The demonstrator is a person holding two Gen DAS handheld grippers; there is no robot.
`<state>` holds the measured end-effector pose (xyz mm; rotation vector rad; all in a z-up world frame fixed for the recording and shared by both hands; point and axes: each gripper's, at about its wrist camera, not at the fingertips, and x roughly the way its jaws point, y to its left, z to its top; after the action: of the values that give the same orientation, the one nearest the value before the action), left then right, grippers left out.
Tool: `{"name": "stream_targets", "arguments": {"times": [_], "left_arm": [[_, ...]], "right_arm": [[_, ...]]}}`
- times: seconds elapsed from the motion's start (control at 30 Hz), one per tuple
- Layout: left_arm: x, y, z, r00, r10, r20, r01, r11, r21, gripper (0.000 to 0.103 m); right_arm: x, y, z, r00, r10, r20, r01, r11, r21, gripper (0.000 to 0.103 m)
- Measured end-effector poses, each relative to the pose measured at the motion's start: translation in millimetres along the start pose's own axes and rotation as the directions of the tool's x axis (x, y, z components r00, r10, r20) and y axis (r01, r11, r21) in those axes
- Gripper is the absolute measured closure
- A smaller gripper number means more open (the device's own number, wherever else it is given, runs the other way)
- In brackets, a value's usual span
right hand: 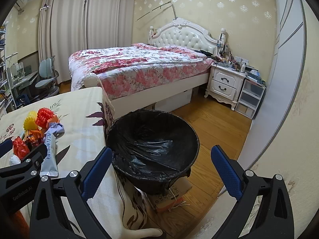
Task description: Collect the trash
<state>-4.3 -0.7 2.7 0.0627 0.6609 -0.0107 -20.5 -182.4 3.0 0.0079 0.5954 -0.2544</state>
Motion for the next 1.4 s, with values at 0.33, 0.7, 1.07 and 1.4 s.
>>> {"name": "stream_targets", "arguments": {"times": [0.33, 0.7, 1.07, 1.4], "left_arm": [[0.6, -0.1, 2.2, 1.000, -0.001, -0.009, 0.001, 1.000, -0.001, 0.004], [1.8, -1.4, -0.8, 1.000, -0.001, -0.016, 0.001, 1.000, -0.001, 0.004], [4.9, -2.9, -5.6, 1.000, -0.003, -0.020, 0.003, 1.000, -0.001, 0.004], [5.1, -2.7, -4.9, 1.000, -0.004, -0.023, 0.004, 1.000, -0.002, 0.004]], "right_arm": [[1.7, -3.6, 1.0, 1.000, 0.003, -0.007, -0.003, 1.000, 0.001, 0.006], [1.7, -1.4, -3.9, 1.000, -0.002, -0.011, 0.002, 1.000, 0.004, 0.006], [1.5, -2.1, -4.6, 1.000, -0.003, -0.013, 0.003, 1.000, 0.004, 0.006], [2.0, -2.0, -4.6, 1.000, -0.002, -0.014, 0.002, 1.000, 0.004, 0.006]]}}
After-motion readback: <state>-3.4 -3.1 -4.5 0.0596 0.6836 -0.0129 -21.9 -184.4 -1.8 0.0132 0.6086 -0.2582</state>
